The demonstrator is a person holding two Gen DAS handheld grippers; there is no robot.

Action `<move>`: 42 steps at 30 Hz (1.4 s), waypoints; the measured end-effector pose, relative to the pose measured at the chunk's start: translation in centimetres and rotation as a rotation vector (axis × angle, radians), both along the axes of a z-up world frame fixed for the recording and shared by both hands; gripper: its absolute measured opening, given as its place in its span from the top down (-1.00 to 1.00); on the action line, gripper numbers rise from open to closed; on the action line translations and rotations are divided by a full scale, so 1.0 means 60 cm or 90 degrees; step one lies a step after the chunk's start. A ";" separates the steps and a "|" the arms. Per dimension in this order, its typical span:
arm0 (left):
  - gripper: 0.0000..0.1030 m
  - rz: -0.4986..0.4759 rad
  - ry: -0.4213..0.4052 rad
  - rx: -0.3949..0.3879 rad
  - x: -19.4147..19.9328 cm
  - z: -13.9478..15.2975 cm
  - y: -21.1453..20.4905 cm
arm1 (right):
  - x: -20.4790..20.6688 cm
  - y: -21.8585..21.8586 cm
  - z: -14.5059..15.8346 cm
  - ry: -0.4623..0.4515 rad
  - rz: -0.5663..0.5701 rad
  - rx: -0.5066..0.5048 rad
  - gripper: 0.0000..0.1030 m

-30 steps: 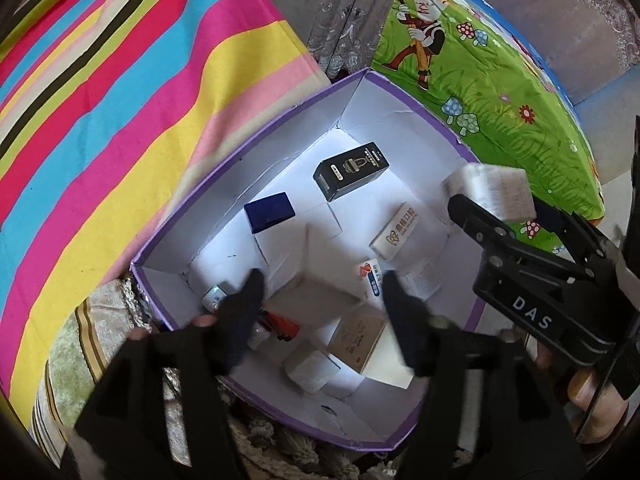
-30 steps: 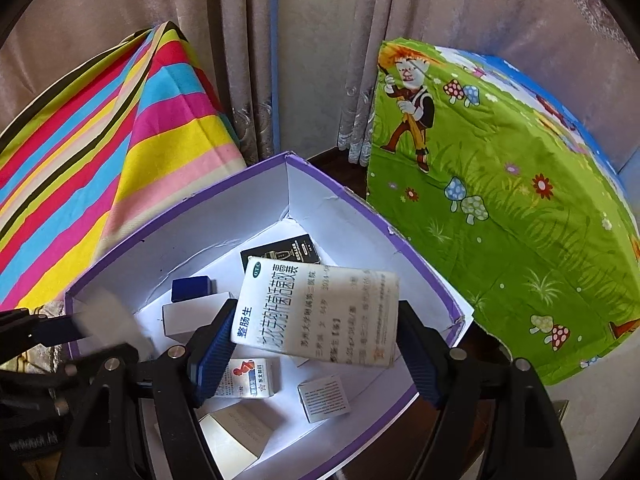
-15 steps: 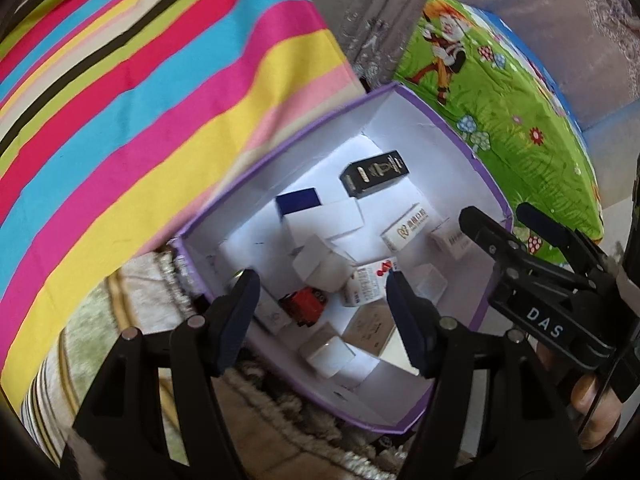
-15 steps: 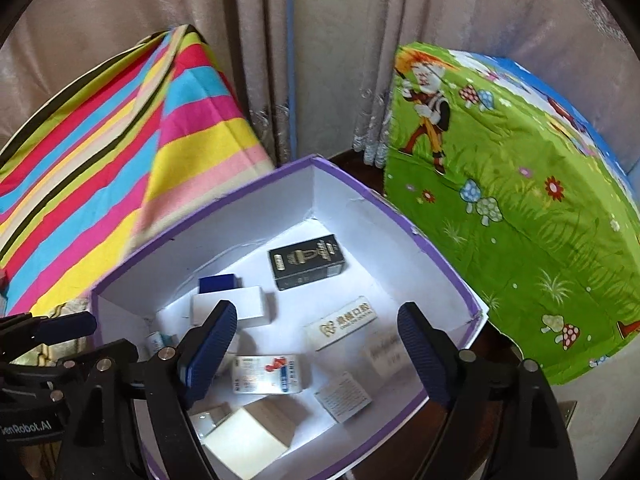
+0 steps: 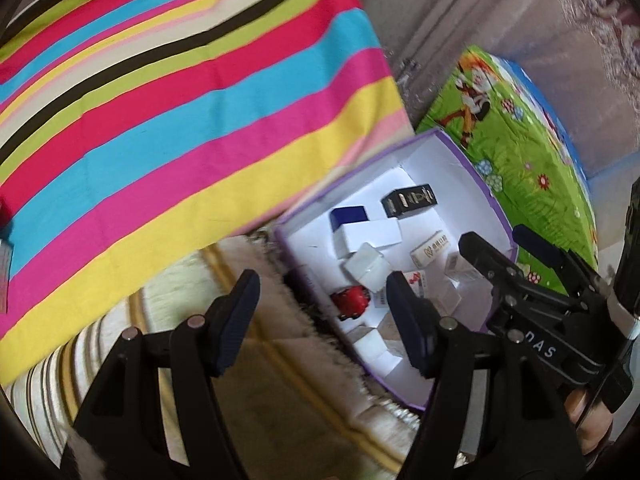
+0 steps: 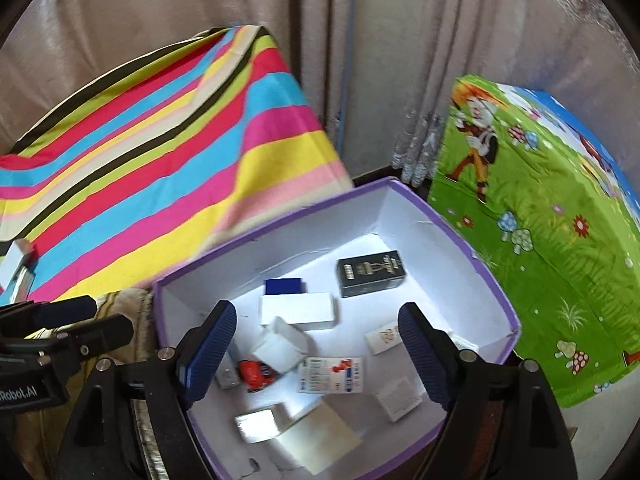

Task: Organize rigid objects
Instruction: 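Move both open tools back over the cloth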

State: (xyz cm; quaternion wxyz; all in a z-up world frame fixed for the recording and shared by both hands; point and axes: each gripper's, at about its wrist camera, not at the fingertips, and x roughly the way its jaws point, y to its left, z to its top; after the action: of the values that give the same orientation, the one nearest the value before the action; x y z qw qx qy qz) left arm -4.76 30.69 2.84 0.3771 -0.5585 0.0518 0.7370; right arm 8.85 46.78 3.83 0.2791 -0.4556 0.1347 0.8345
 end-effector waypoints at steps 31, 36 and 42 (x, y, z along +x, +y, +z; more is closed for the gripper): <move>-0.34 0.246 -0.008 0.042 -0.086 -0.005 -0.315 | -0.109 -0.167 0.014 0.000 0.177 -0.002 -0.64; -0.34 0.296 -0.005 0.028 -0.100 -0.015 -0.369 | -0.132 -0.194 0.009 -0.003 0.217 -0.003 -0.65; -0.34 0.341 0.002 0.017 -0.113 -0.019 -0.424 | -0.169 -0.239 0.007 -0.006 0.281 0.006 -0.65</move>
State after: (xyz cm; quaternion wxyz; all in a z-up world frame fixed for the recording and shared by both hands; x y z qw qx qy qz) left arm -11.52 5.26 1.68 0.1756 -0.5465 -0.1071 0.8118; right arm -1.31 32.43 4.26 0.0925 -0.4768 0.0267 0.8737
